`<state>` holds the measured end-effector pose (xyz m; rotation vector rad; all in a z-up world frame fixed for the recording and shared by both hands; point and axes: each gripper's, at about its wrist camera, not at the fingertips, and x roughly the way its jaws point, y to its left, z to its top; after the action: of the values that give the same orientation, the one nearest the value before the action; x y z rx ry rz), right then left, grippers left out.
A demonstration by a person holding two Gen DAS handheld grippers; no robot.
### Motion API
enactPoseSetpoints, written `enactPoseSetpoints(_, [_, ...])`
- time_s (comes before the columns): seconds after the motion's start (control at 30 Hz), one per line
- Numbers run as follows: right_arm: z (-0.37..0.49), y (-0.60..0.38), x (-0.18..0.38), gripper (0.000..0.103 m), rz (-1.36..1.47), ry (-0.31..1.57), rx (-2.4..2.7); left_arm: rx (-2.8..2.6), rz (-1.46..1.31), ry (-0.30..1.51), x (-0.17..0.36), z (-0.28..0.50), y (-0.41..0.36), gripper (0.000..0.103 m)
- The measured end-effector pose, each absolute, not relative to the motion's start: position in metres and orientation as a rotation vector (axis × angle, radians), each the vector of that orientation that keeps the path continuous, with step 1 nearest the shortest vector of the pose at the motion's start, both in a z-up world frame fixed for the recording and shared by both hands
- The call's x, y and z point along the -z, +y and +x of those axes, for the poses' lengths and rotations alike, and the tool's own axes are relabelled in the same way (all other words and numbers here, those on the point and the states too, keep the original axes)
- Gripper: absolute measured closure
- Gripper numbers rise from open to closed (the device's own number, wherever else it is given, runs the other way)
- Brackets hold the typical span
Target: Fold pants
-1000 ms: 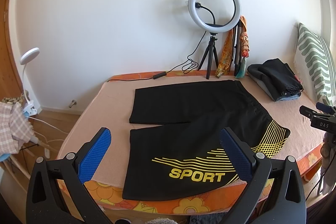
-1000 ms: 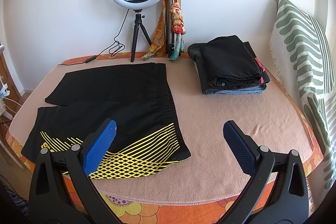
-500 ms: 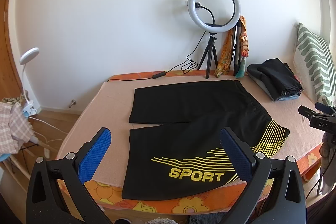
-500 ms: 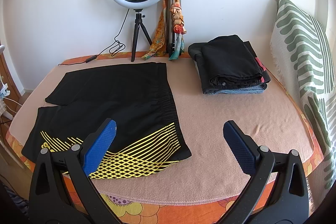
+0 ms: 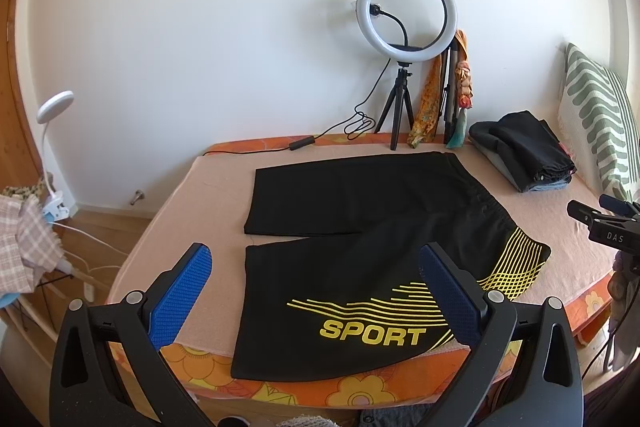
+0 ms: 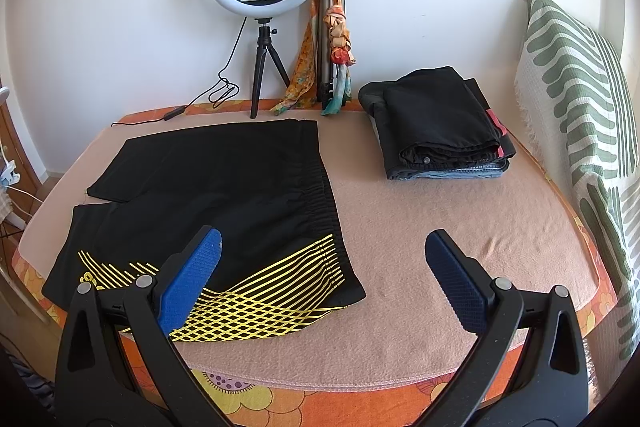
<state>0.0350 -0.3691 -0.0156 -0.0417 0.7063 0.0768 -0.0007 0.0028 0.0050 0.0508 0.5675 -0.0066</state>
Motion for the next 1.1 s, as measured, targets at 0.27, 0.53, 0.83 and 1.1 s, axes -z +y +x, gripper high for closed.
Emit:
enactPoseSetpoints(0.27, [0.0351, -0.3693, 0.0154, 0.000, -0.040, 0.706, -0.075, 0.004, 0.053, 0.568, -0.0048, -0.0015, 0.0020, 0.000])
enactPoseSetpoints(0.53, [0.0370, -0.3690, 0.0125, 0.000, -0.032, 0.702, -0.064, 0.006, 0.053, 0.568, -0.0045, -0.0027, 0.0005, 0.000])
enactPoseSetpoints(0.83, [0.0375, -0.3722, 0.0102, 0.000, -0.021, 0.694, -0.057, 0.016, 0.063, 0.575, -0.0013, -0.0007, -0.0033, 0.000])
enactPoseSetpoints(1.1, [0.0387, -0.3709, 0.0086, 0.000, -0.022, 0.688, -0.053, 0.029, 0.068, 0.594, 0.0028, 0.0070, -0.0024, 0.000])
